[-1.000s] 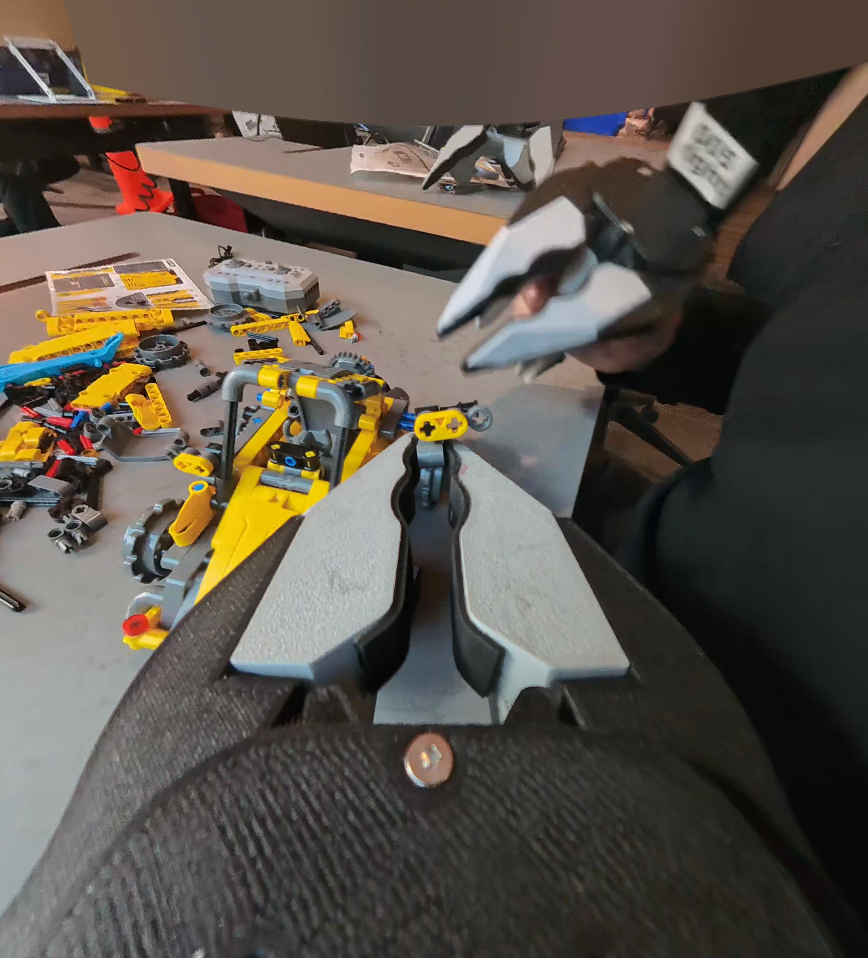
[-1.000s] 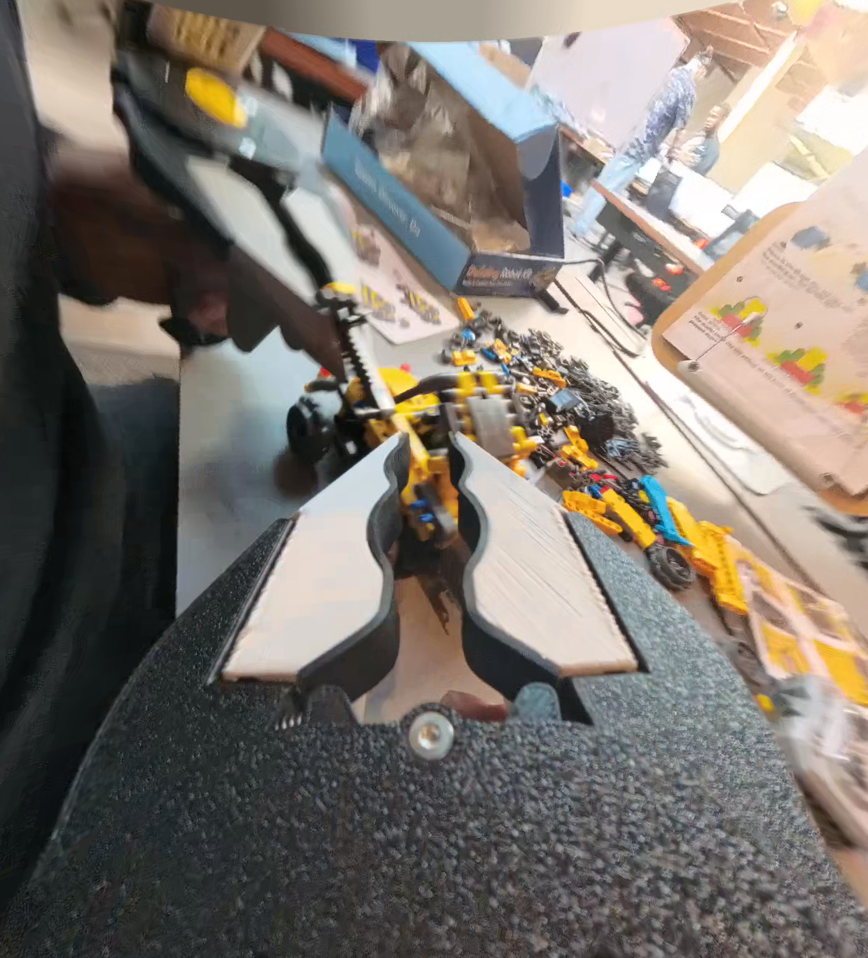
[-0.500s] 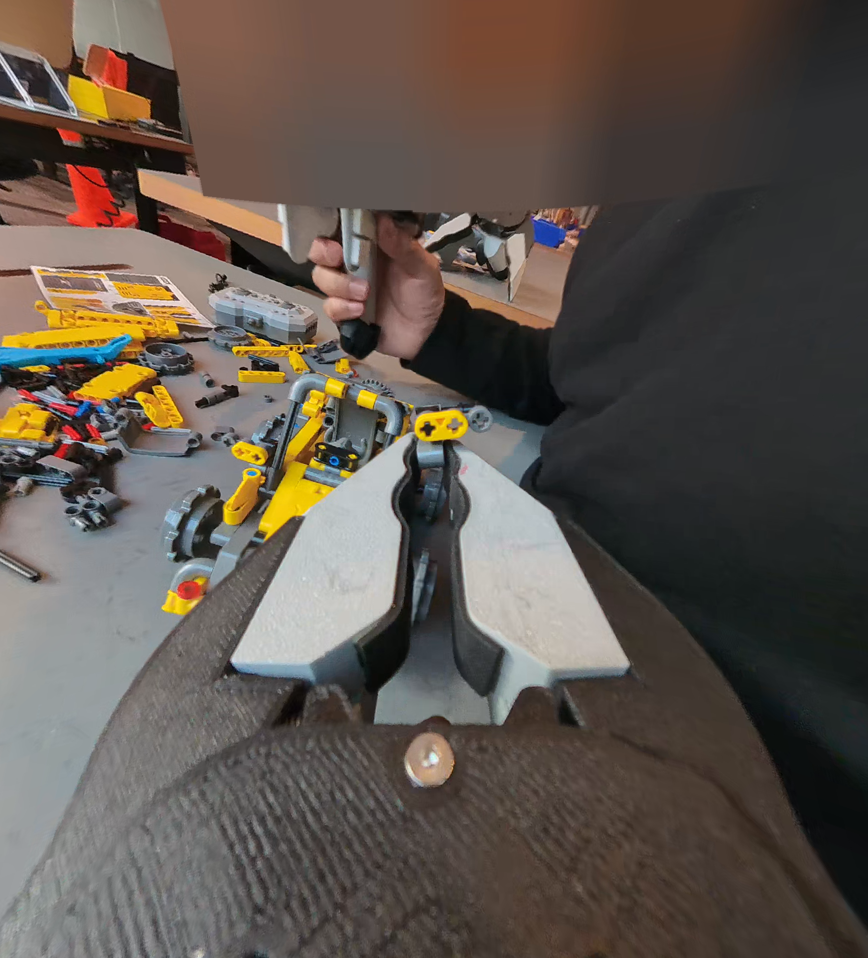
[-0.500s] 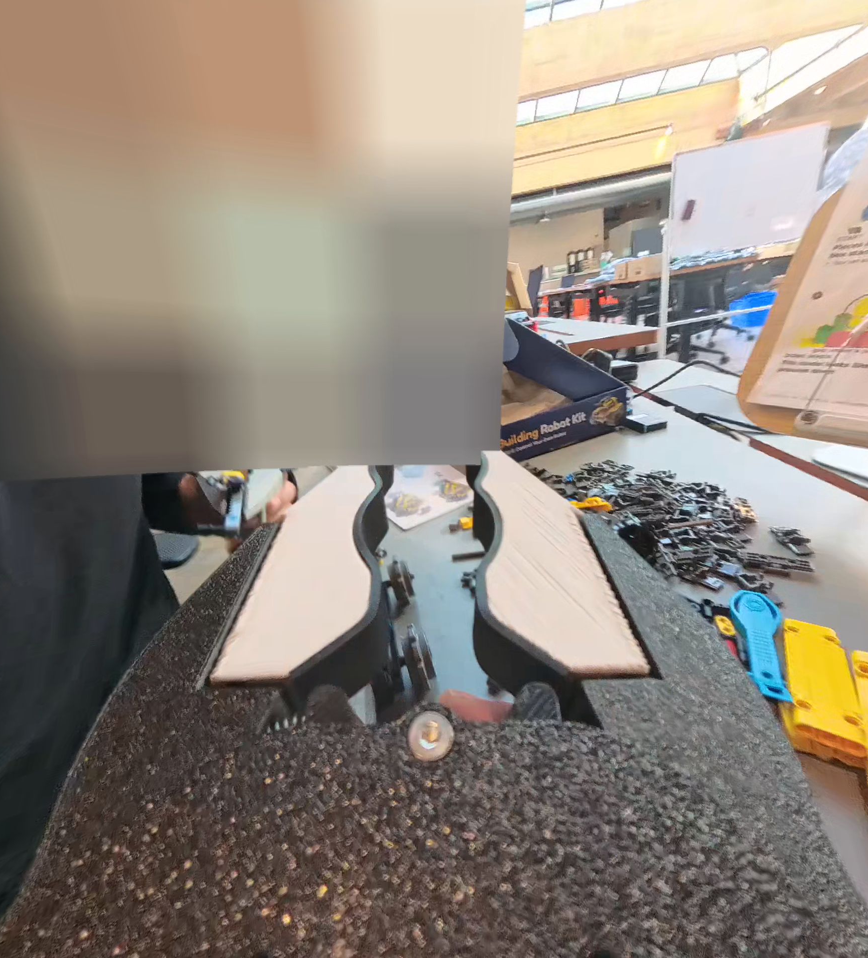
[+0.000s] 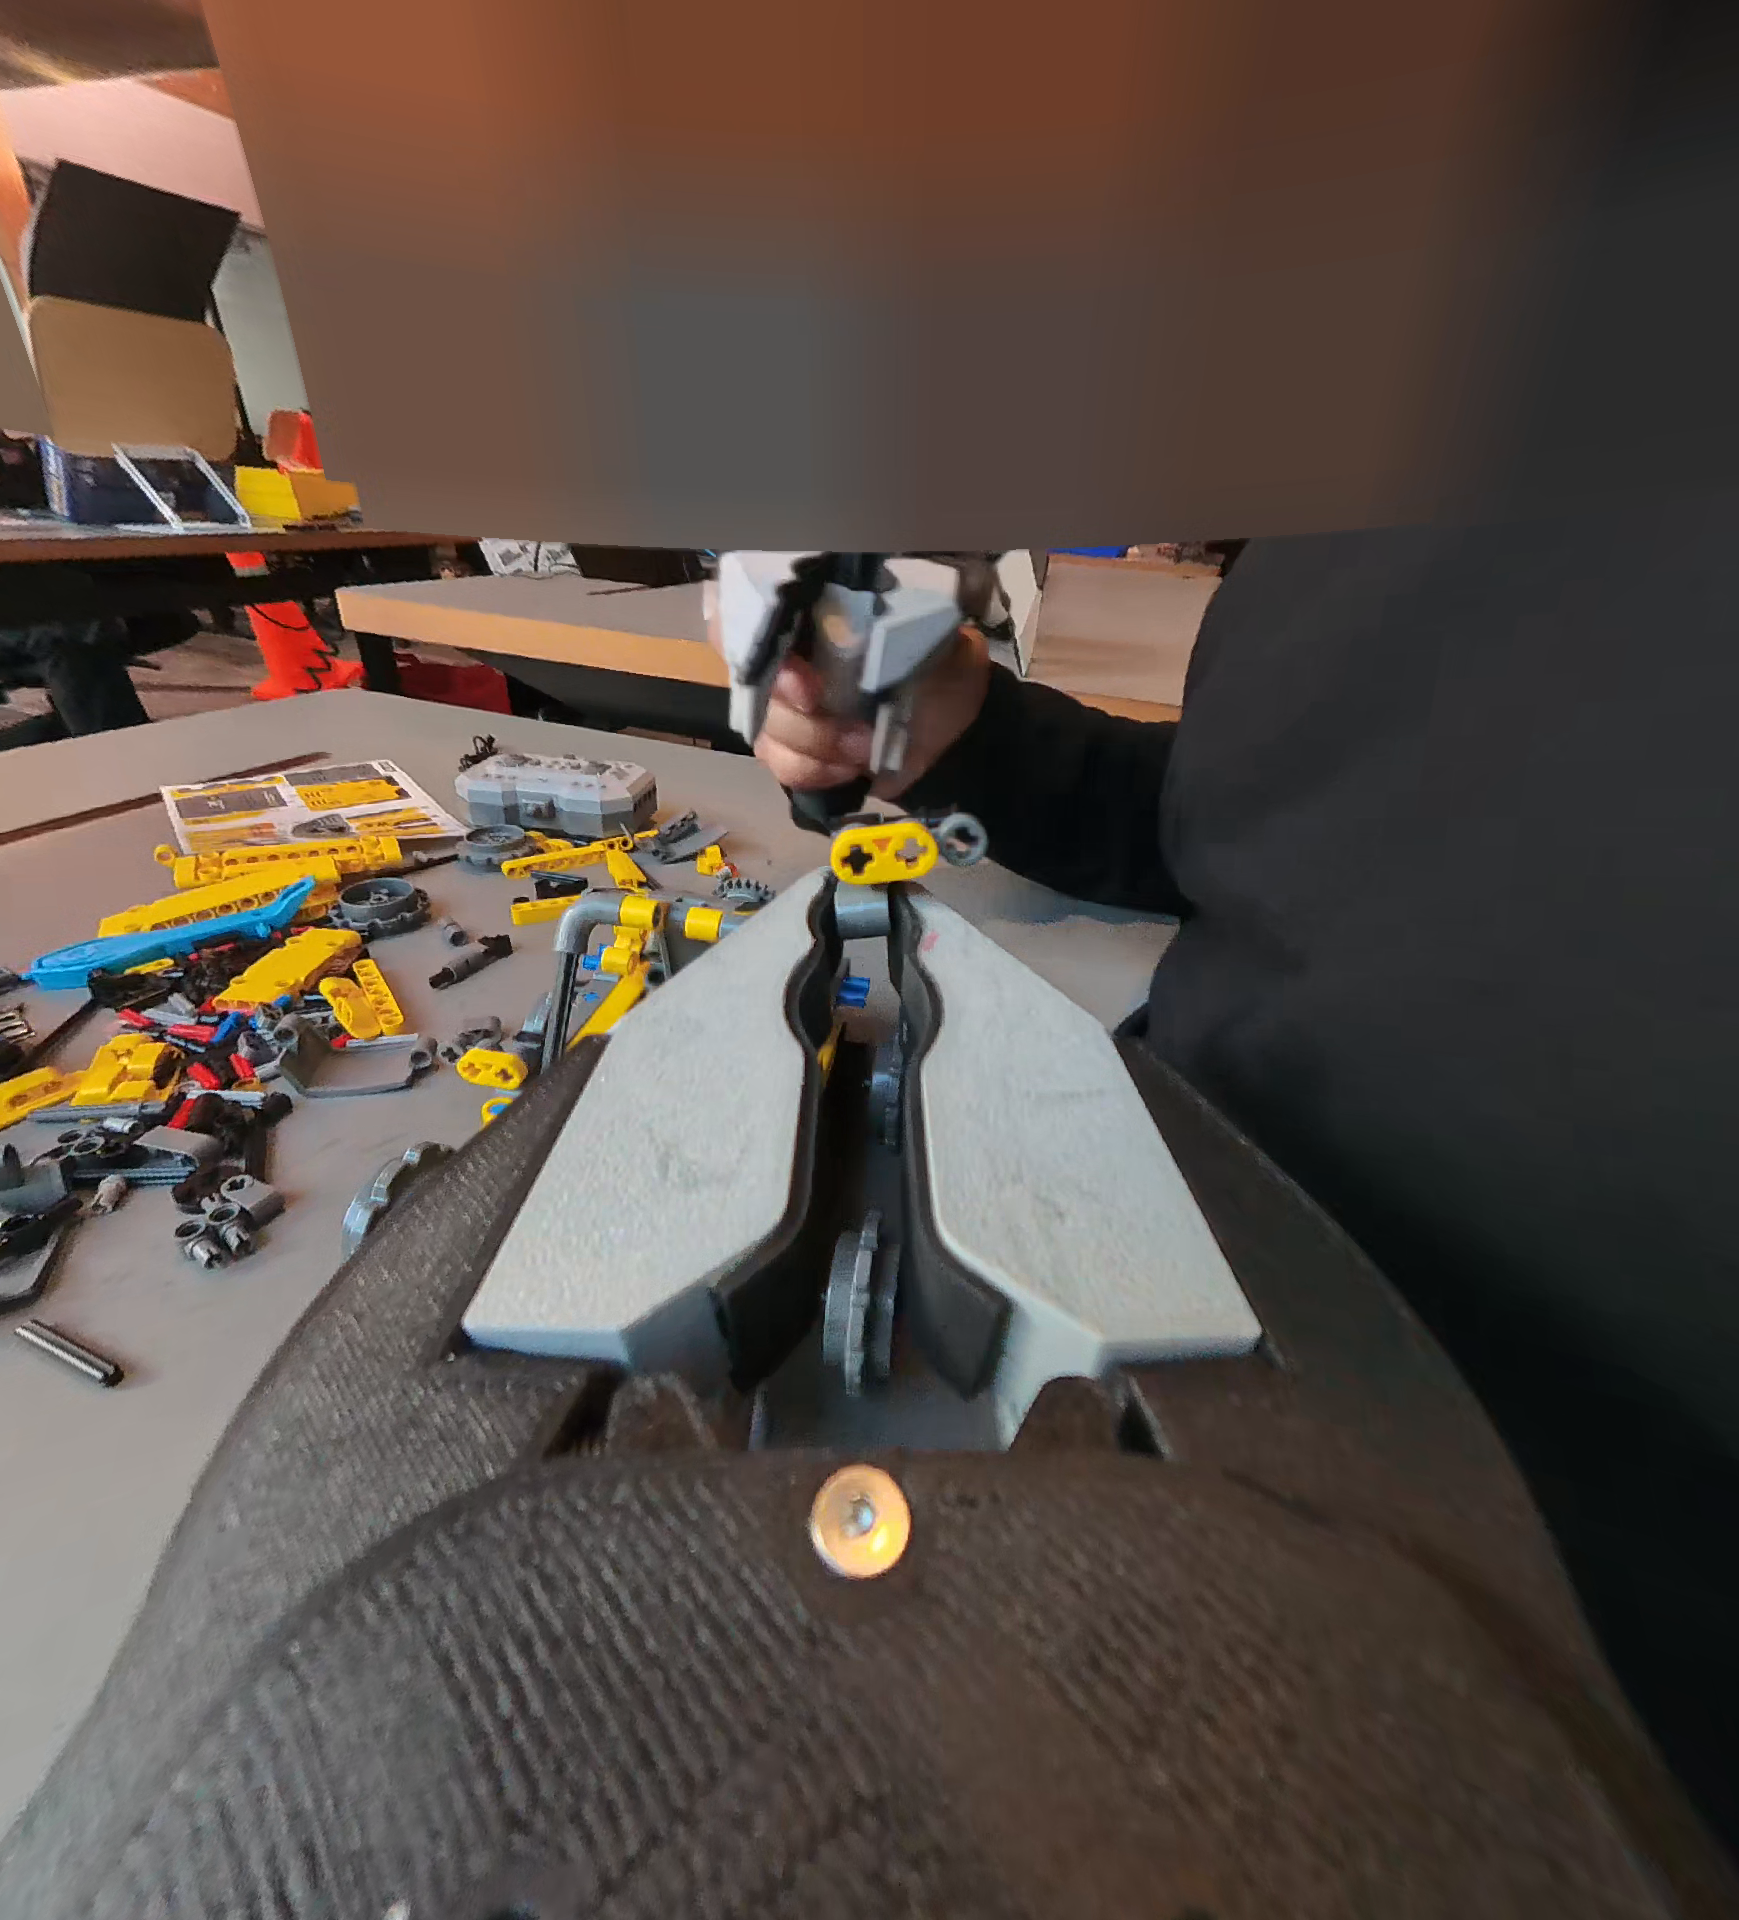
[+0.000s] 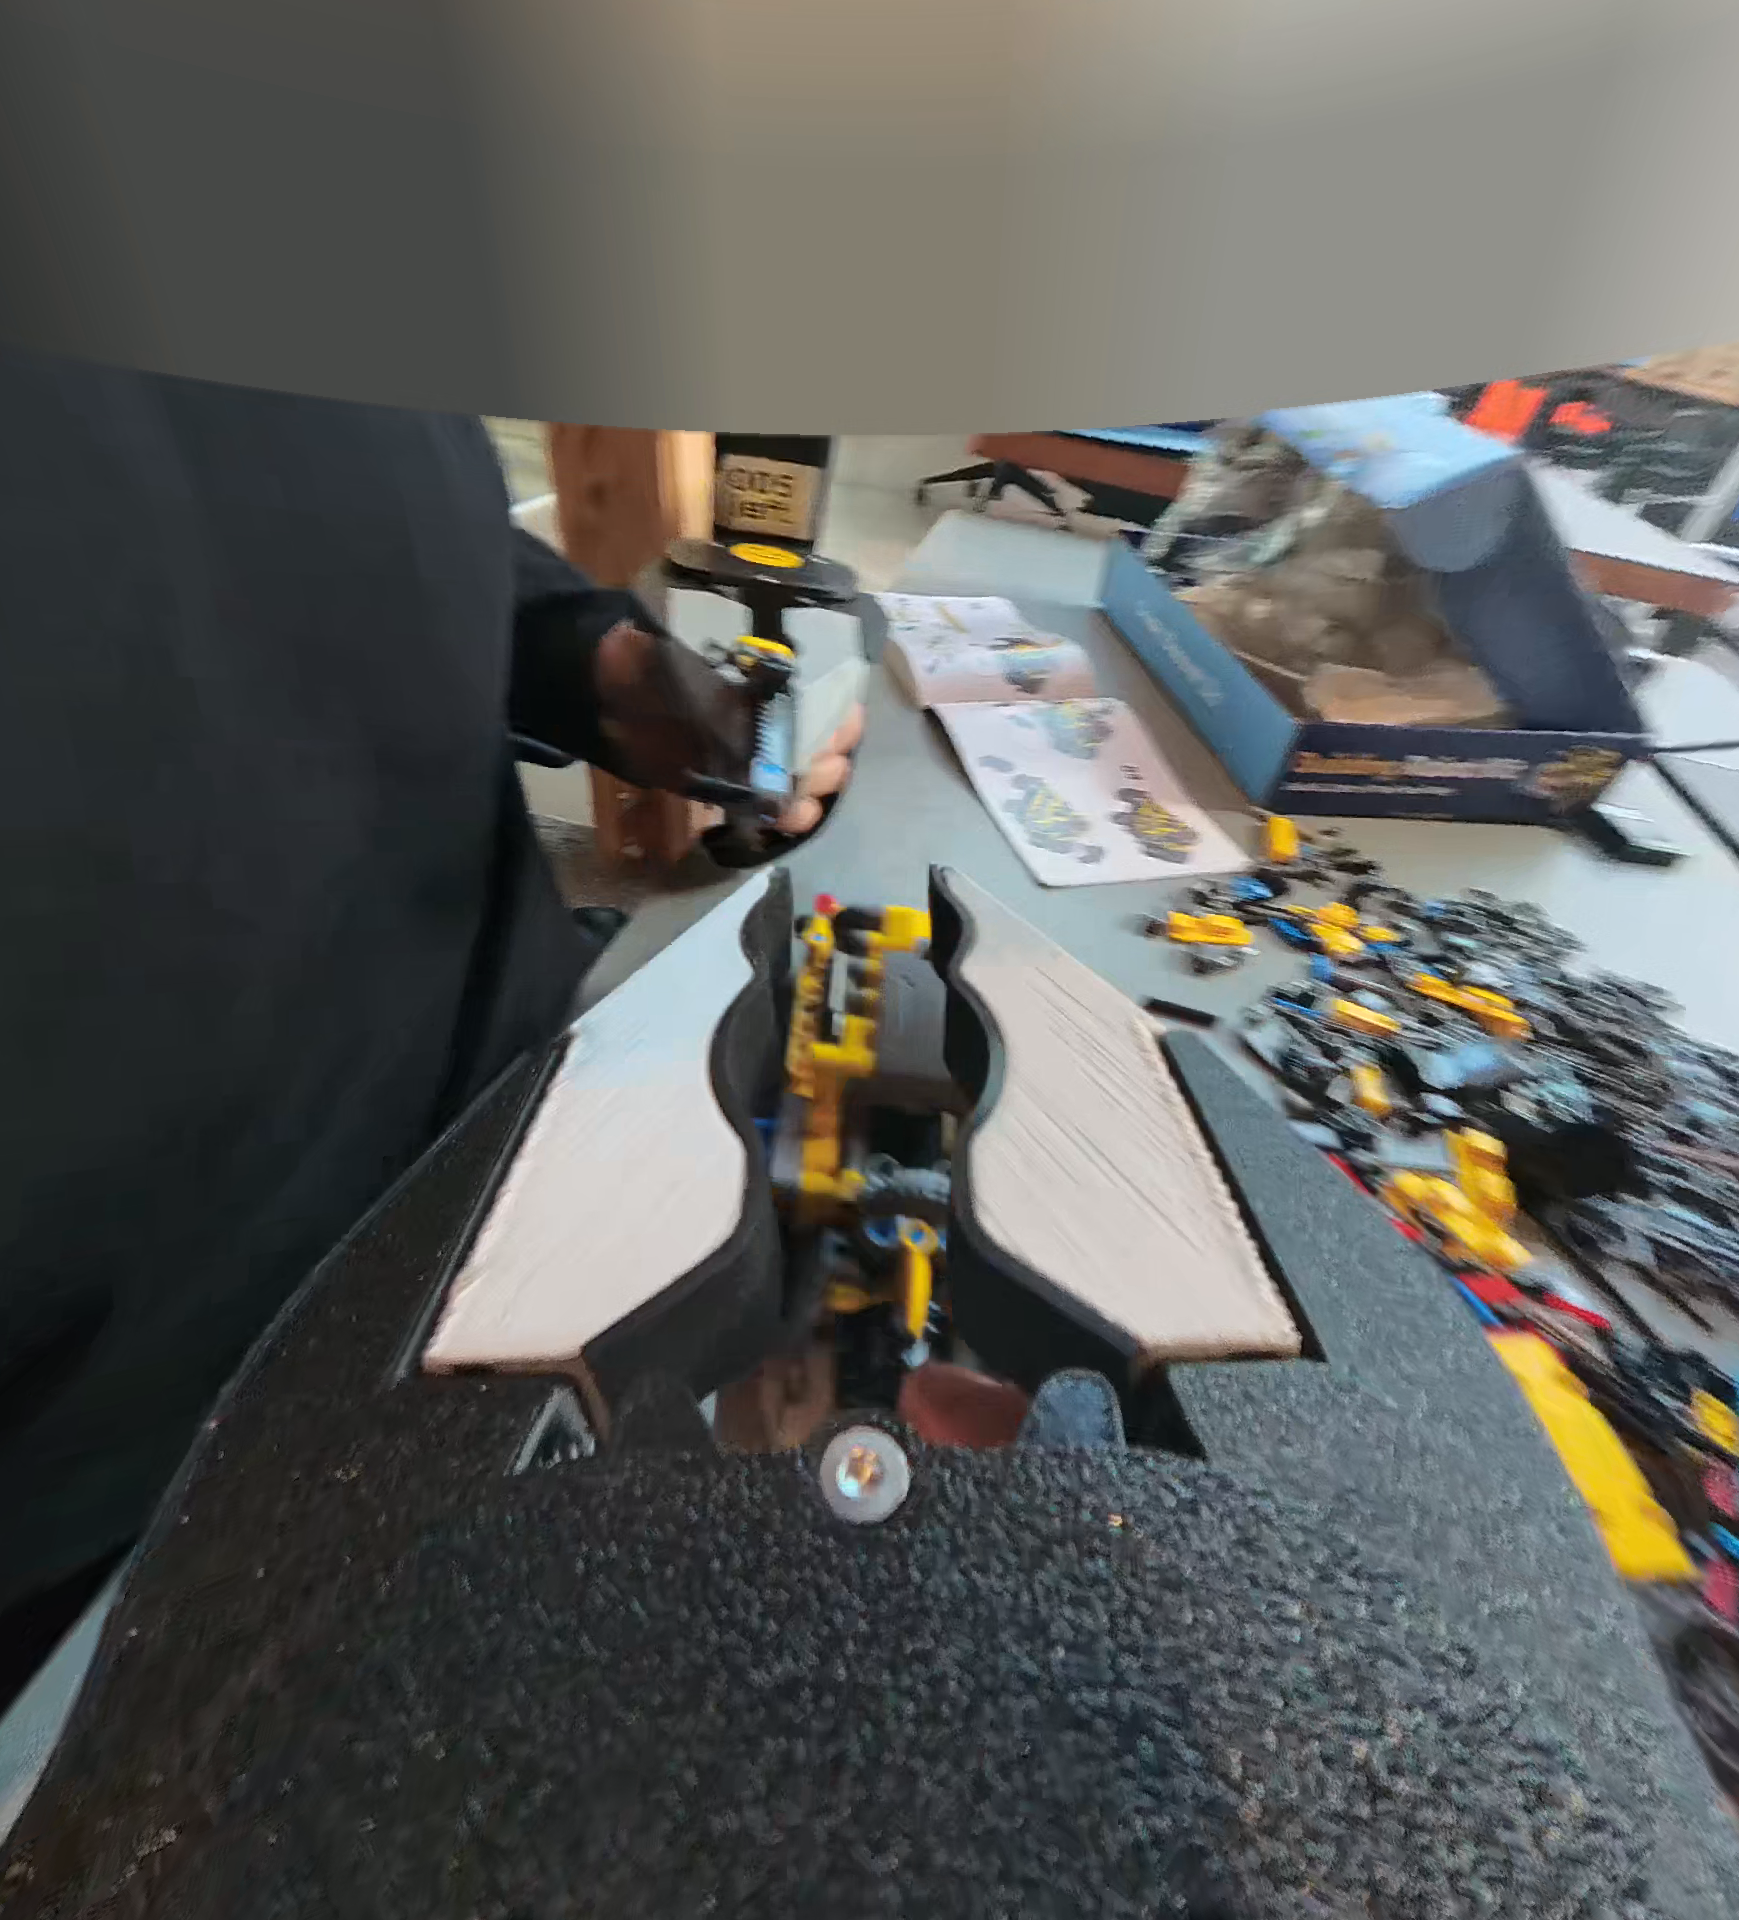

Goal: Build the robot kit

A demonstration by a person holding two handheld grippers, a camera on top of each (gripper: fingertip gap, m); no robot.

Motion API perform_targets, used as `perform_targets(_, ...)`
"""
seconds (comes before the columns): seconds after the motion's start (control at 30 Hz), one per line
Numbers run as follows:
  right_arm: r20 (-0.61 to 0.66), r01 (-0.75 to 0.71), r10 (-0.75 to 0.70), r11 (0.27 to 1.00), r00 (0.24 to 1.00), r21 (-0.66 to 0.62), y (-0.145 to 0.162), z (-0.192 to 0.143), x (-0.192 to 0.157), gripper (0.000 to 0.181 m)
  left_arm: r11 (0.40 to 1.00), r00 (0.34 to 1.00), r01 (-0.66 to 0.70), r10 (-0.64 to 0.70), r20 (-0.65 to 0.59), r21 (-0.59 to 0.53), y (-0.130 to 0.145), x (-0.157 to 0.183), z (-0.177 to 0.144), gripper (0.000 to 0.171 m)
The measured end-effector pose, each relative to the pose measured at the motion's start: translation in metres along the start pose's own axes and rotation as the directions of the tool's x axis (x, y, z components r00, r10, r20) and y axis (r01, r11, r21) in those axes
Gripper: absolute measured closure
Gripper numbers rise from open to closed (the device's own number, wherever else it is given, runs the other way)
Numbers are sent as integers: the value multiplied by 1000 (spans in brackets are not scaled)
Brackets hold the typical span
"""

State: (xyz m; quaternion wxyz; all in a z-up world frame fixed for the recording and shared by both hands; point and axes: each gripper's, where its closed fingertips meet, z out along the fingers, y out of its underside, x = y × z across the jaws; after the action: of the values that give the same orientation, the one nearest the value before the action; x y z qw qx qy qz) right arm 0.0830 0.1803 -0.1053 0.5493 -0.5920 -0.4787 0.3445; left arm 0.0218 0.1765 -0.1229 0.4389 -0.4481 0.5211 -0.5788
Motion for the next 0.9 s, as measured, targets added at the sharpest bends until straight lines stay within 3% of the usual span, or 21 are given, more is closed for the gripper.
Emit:
perform_targets(0.17,101,-25,26,1000,995,-10,-2,31,-28,143,999,999,-29,27,47,35,-4,0,13,166)
perform_targets(0.47,79,-55,59,997,995,-46,10,35,-39,155,1000,1000,2,-3,28,19,3,12,25,166)
perform_targets(0.9,-73,-8,-2,991,997,-133,34,26,-60,155,993,997,-30,21,-72,-114,22,32,34,166)
